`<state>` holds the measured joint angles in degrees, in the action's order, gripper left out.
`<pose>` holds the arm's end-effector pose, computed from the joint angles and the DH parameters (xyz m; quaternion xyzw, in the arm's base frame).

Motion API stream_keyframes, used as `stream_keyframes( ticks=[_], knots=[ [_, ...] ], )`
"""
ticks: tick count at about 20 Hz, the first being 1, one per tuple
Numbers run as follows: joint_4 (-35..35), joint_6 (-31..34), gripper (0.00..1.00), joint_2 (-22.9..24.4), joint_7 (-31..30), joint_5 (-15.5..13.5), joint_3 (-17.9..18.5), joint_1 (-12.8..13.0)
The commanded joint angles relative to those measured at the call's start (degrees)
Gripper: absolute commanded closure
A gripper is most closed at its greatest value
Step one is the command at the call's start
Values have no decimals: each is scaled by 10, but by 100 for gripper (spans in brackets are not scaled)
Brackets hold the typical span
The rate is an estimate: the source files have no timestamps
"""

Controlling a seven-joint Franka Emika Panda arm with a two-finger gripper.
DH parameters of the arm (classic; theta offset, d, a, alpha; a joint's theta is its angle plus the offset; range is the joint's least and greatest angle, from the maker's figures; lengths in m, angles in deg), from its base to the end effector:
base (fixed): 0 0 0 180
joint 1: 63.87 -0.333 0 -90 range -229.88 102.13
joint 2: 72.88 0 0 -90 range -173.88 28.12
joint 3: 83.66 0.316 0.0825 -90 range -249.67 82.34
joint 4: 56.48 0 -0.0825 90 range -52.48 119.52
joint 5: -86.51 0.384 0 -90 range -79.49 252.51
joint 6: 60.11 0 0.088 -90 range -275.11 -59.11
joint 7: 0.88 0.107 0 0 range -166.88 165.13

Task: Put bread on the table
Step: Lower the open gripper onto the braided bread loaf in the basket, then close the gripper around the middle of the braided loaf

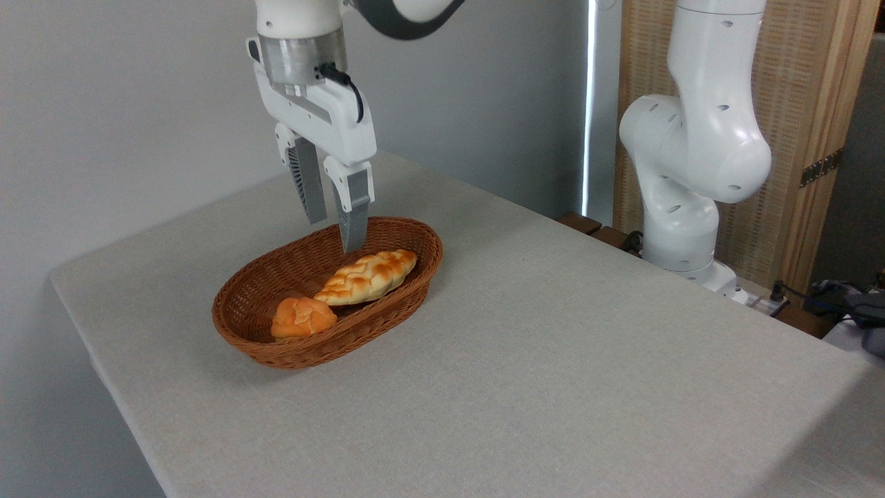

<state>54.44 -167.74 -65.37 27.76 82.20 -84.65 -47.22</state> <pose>0.5021 -0.1660 0.5482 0.9223 -0.3832 0.0400 0.0314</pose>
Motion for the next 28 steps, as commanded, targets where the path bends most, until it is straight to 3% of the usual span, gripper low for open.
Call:
stream_keyframes(
  ticks=[1,7,14,16,28],
  knots=[
    [47,-29,0,16,-27,-7,9,27],
    [66,-41,0,5,-31,-2,5,55],
    [162,-146,0,11,-60,-7,5,95],
    [182,-171,0,11,-62,-7,5,97],
    [200,-167,0,22,-86,-9,12,96]
  ],
)
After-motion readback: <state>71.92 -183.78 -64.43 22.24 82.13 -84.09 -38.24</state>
